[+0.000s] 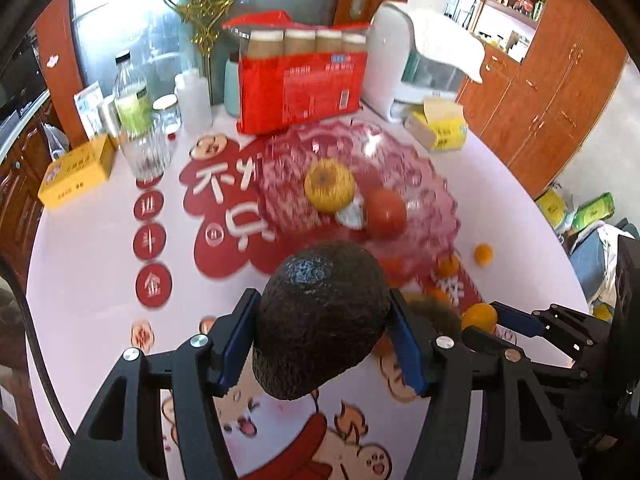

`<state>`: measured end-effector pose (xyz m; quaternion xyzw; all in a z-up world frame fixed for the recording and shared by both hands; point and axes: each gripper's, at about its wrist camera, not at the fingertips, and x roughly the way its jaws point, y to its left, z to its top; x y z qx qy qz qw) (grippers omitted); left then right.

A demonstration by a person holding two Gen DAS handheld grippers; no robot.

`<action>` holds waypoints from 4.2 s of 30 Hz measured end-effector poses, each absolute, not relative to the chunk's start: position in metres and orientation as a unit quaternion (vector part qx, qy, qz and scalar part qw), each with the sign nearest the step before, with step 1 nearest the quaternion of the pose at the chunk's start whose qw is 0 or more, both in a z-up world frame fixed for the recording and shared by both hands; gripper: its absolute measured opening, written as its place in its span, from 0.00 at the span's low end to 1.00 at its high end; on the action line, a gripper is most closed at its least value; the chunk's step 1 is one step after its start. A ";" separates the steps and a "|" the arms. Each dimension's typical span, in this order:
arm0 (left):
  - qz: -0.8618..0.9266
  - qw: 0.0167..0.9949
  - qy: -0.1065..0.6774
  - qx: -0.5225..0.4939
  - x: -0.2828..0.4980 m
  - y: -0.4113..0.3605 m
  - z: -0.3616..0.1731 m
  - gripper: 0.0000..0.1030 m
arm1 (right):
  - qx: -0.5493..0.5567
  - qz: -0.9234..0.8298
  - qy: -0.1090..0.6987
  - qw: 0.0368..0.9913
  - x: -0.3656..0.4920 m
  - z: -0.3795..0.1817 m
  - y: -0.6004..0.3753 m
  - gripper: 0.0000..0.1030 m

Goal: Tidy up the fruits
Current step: 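Carry the avocado and orange into the bowl and open both tools, then withdraw both open tools from the bowl toward the remaining fruit, then grasp the brown banana with the left tool while the right tool grasps another orange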

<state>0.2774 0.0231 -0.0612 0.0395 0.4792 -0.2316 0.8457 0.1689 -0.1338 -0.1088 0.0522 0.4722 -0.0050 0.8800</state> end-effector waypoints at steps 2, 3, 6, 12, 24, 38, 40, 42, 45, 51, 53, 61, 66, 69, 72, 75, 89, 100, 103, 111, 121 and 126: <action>-0.237 0.846 0.476 0.037 0.288 0.018 -0.057 0.60 | 0.047 -0.003 0.463 0.885 0.180 -0.103 -0.137 0.37; -0.238 0.847 0.474 0.037 0.294 0.015 -0.057 0.60 | 0.044 -0.002 0.459 0.887 0.186 -0.100 -0.139 0.37; -0.233 0.849 0.473 0.033 0.308 0.007 -0.058 0.60 | 0.036 -0.001 0.445 0.895 0.204 -0.094 -0.143 0.37; -0.231 0.846 0.480 0.021 0.339 -0.014 -0.071 0.60 | 0.034 0.010 0.440 0.897 0.231 -0.103 -0.151 0.37; -0.241 0.804 0.542 0.024 0.363 -0.044 -0.126 0.60 | 0.048 0.040 0.466 0.883 0.260 -0.139 -0.159 0.37; -0.242 0.831 0.501 0.000 0.335 -0.015 -0.083 0.80 | 0.075 0.002 0.450 0.890 0.242 -0.121 -0.163 0.57; -0.236 0.834 0.499 -0.006 0.324 -0.004 -0.078 0.80 | 0.088 -0.003 0.445 0.891 0.231 -0.114 -0.165 0.58; -0.232 0.835 0.499 -0.011 0.314 0.003 -0.075 0.80 | 0.097 -0.006 0.444 0.891 0.221 -0.109 -0.165 0.58; -0.223 0.833 0.506 -0.012 0.293 0.015 -0.074 0.80 | 0.100 -0.017 0.442 0.891 0.199 -0.105 -0.163 0.58; -0.227 0.829 0.511 0.002 0.250 0.026 -0.078 0.80 | 0.121 -0.036 0.458 0.880 0.142 -0.116 -0.157 0.58; -0.237 0.825 0.513 0.007 0.236 0.027 -0.081 0.80 | 0.127 -0.046 0.463 0.876 0.123 -0.121 -0.156 0.58; -0.258 0.806 0.532 0.017 0.188 0.018 -0.099 0.80 | 0.155 -0.081 0.464 0.868 0.059 -0.132 -0.161 0.58; -0.250 0.795 0.552 0.011 0.171 0.009 -0.109 0.79 | 0.163 -0.091 0.461 0.868 0.036 -0.137 -0.175 0.58; -0.241 0.793 0.559 -0.001 0.168 0.004 -0.111 0.80 | 0.165 -0.091 0.456 0.870 0.029 -0.136 -0.187 0.58; -0.226 0.797 0.560 -0.011 0.166 -0.007 -0.107 0.80 | 0.159 -0.086 0.455 0.872 0.027 -0.135 -0.203 0.58; -0.216 0.804 0.554 -0.019 0.166 -0.017 -0.101 0.80 | 0.149 -0.081 0.455 0.874 0.027 -0.130 -0.220 0.58; -0.117 0.816 0.558 -0.094 0.180 -0.060 -0.098 0.81 | 0.051 -0.019 0.410 0.911 0.062 -0.088 -0.312 0.58; -0.022 0.811 0.560 -0.166 0.200 -0.068 -0.116 0.81 | -0.015 0.049 0.365 0.930 0.125 -0.074 -0.348 0.58; -0.002 0.802 0.567 -0.187 0.206 -0.069 -0.124 0.81 | -0.025 0.065 0.358 0.931 0.139 -0.077 -0.348 0.58; 0.025 0.770 0.592 -0.238 0.230 -0.072 -0.160 0.81 | -0.066 0.097 0.362 0.925 0.163 -0.111 -0.331 0.58; 0.063 0.752 0.619 -0.219 0.257 -0.085 -0.194 0.79 | -0.101 0.121 0.398 0.904 0.184 -0.162 -0.328 0.57; 0.075 0.746 0.629 -0.206 0.266 -0.091 -0.206 0.76 | -0.099 0.122 0.410 0.898 0.192 -0.179 -0.331 0.57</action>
